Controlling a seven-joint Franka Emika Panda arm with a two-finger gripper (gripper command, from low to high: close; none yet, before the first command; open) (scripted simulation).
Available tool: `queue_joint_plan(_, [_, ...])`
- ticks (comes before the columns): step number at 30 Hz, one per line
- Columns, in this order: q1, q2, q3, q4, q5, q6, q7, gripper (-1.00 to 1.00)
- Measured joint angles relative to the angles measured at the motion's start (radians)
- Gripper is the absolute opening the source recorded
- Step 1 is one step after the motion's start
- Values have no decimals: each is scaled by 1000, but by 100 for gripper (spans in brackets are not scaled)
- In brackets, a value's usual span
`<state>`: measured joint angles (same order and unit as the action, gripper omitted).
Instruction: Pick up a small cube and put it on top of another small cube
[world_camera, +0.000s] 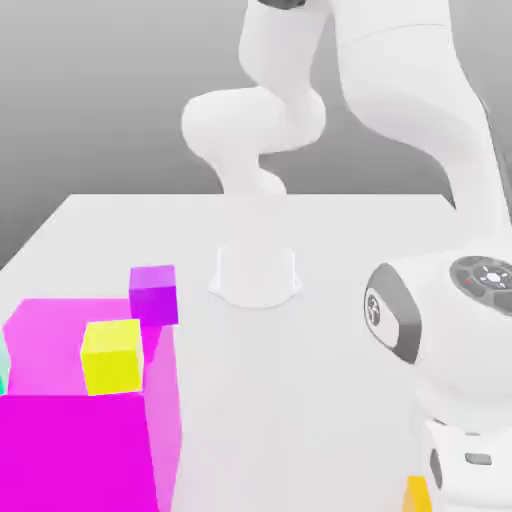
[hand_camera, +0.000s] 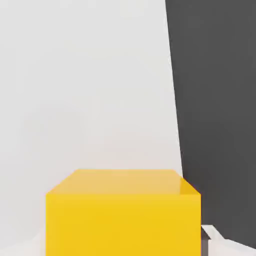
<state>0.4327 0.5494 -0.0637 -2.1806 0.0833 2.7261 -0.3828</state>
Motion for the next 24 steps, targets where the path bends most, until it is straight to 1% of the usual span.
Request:
queue_joint_plan(3, [10,-71,-11,-14,-9,-56,6,-100])
queue_joint_plan(6, [-4,-174,-28,-20,-7,-154,7,-100])
queue_joint_plan(9, [-59,-271,-72,10,12,-282,1,-100])
queue_joint_plan(12, [-113,-366,-132,43,7,-412,13,-100])
queue_joint_plan(15, [-199,-461,-196,75,-21,-538,41,-100])
queue_joint_plan(19, [-332,-586,-253,116,-85,-698,93,-100])
queue_joint_plan(21, [-349,-599,-257,96,-95,-690,102,-100])
queue_joint_plan(23, [-346,-578,-258,48,-90,-623,98,-100])
queue_joint_plan(24, [-346,-570,-259,31,-87,-598,96,100])
